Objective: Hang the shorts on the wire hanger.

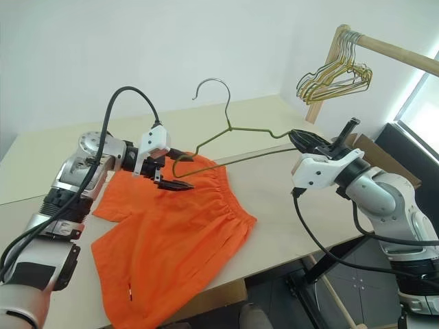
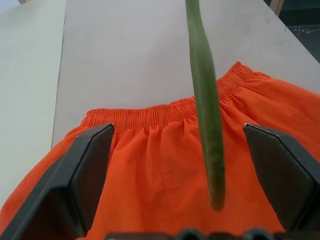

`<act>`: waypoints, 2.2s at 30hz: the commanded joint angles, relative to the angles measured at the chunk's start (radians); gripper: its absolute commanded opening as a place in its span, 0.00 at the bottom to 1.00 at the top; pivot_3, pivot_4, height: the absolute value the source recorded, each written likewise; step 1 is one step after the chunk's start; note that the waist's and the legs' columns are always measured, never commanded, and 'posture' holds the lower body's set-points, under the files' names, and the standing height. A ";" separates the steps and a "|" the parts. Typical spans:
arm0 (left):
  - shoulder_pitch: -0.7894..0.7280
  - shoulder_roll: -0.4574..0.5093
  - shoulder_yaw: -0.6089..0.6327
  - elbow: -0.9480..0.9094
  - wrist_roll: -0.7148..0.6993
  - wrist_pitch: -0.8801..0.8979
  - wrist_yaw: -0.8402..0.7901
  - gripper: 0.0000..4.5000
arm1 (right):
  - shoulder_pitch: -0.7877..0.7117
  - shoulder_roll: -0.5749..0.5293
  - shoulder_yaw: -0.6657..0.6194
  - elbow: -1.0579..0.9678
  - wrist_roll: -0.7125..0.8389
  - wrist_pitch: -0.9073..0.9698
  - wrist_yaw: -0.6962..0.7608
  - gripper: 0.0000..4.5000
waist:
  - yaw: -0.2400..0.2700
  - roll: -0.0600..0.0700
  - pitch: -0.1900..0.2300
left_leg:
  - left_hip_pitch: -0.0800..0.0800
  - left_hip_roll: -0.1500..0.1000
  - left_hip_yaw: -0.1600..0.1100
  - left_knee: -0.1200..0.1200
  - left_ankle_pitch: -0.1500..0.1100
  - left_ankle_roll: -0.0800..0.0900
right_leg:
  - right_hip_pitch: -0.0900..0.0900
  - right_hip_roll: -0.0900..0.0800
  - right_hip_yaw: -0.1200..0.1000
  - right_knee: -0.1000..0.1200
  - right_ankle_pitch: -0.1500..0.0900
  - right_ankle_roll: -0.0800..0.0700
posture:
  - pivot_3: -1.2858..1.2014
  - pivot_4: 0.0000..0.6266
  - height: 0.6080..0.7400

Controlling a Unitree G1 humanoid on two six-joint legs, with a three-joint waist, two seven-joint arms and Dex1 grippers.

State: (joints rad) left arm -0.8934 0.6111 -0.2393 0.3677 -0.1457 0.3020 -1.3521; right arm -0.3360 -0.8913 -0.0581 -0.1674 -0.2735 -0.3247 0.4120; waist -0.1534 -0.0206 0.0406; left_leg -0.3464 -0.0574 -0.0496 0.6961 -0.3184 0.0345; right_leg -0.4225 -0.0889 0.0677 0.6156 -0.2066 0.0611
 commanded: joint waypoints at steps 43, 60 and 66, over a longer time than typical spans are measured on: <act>-0.006 0.040 -0.011 -0.069 0.110 0.014 0.066 0.00 | 0.189 -0.162 -0.199 -0.332 0.507 0.439 0.425 0.99 | -0.025 0.001 -0.001 | 0.001 0.001 0.000 0.002 -0.001 0.001 | 0.001 0.000 0.001 0.002 0.000 0.000 | 0.46 0.00 1.00; 0.180 0.147 0.027 -0.376 0.049 0.138 0.069 0.00 | -0.558 -0.195 0.360 -0.130 0.733 1.276 0.722 0.99 | 0.082 0.005 -0.003 | -0.013 -0.001 0.000 0.008 0.002 -0.003 | -0.015 -0.002 -0.001 0.011 0.000 0.000 | 0.50 0.00 1.00; 0.172 0.156 0.027 -0.386 0.041 0.142 0.065 0.00 | -0.602 -0.127 0.459 -0.042 0.604 1.248 0.708 0.99 | 0.107 0.004 -0.003 | -0.023 -0.002 0.000 0.016 0.003 -0.006 | -0.022 -0.003 -0.003 0.014 0.000 0.000 | 0.50 0.00 1.00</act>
State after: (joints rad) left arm -0.7008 0.7551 -0.2379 0.0126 -0.0845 0.4433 -1.2888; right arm -0.9021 -1.0233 0.4034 -0.2239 0.3679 0.9413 1.1187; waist -0.0460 -0.0162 0.0372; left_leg -0.3694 -0.0595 -0.0493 0.7122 -0.3152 0.0288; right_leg -0.4445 -0.0916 0.0646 0.6293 -0.2066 0.0614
